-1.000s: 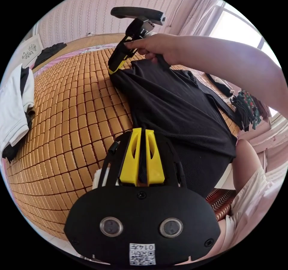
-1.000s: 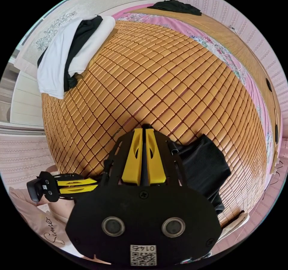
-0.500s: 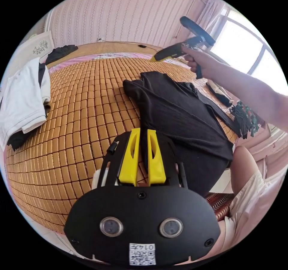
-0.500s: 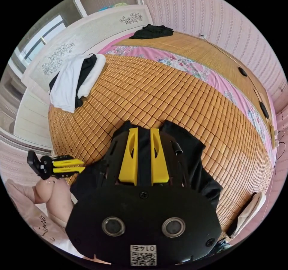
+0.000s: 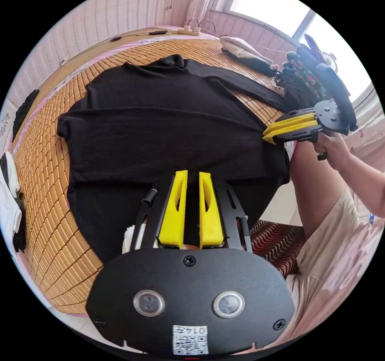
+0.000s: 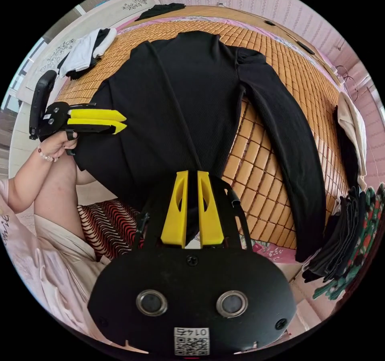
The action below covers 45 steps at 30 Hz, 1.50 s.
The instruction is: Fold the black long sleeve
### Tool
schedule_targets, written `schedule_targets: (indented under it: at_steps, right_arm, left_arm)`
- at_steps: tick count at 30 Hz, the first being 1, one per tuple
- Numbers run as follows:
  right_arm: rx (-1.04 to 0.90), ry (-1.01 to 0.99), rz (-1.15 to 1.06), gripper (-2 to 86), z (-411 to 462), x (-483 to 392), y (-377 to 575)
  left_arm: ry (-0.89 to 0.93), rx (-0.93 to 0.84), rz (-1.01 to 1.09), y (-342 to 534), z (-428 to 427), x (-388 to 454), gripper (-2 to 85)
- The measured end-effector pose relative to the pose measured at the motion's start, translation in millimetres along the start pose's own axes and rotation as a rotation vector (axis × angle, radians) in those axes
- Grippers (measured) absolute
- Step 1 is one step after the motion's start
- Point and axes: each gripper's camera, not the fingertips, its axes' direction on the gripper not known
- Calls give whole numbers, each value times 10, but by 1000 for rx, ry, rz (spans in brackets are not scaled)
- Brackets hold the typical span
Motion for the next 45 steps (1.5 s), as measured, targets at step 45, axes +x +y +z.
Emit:
schedule_targets:
  at_steps: [45]
  right_arm:
    - [412, 62, 810, 10, -1293, 2732, 2735]
  left_arm:
    - [1, -218, 528, -3385, 1189, 2806, 14]
